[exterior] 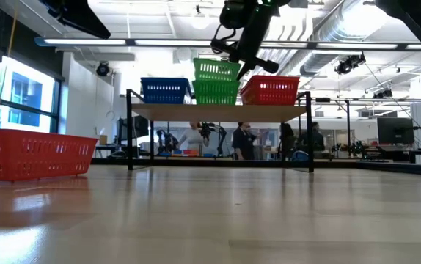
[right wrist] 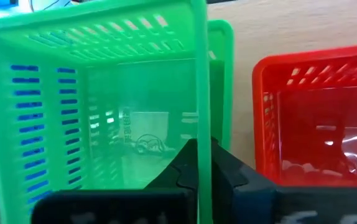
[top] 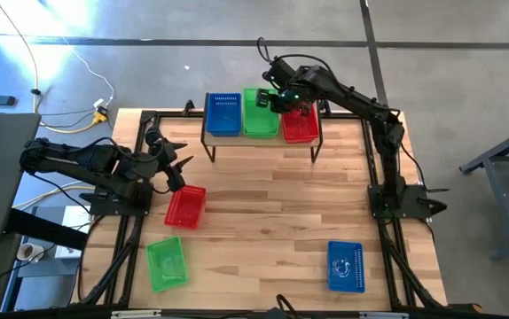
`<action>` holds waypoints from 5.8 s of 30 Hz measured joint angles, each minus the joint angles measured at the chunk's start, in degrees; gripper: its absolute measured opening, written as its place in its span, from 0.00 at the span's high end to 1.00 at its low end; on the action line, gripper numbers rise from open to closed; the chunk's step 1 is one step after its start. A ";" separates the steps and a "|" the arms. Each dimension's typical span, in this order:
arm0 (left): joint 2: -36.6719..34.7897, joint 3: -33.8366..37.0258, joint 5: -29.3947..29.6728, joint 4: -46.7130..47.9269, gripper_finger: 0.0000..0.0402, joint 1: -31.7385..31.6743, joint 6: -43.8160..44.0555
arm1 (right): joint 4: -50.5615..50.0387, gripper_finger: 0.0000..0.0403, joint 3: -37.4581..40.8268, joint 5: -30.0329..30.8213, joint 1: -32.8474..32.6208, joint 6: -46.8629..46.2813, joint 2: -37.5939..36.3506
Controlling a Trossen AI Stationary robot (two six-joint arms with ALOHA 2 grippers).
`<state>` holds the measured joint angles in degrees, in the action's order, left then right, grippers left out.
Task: Stack baskets on shelf by color
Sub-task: Stack the right green bin on top of the green bin on the shelf, then stack the red bin on top of the red bin on the shelf
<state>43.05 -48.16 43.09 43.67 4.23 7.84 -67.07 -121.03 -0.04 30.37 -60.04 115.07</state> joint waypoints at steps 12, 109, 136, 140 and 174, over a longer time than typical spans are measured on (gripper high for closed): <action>0.00 0.00 -0.04 0.03 0.55 0.00 0.07 | -0.19 0.82 -0.38 -0.08 0.10 -0.37 -0.07; 21.35 1.71 -25.66 29.56 0.55 7.26 67.23 | -21.18 0.81 16.94 29.86 -35.75 32.87 -7.42; 21.35 14.50 -29.49 15.30 0.58 9.11 75.04 | -21.68 0.81 16.94 28.22 -31.47 36.10 -8.98; 21.35 14.88 -29.38 14.61 0.66 9.11 74.83 | -21.56 0.81 16.94 28.04 -31.47 36.10 -8.98; 20.37 10.22 -5.57 12.32 1.00 10.36 61.21 | -1.54 0.81 16.92 13.05 -31.54 33.01 -8.98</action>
<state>63.42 -37.94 37.52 55.99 14.58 69.05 -68.61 -104.12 13.02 -1.17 -27.03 106.08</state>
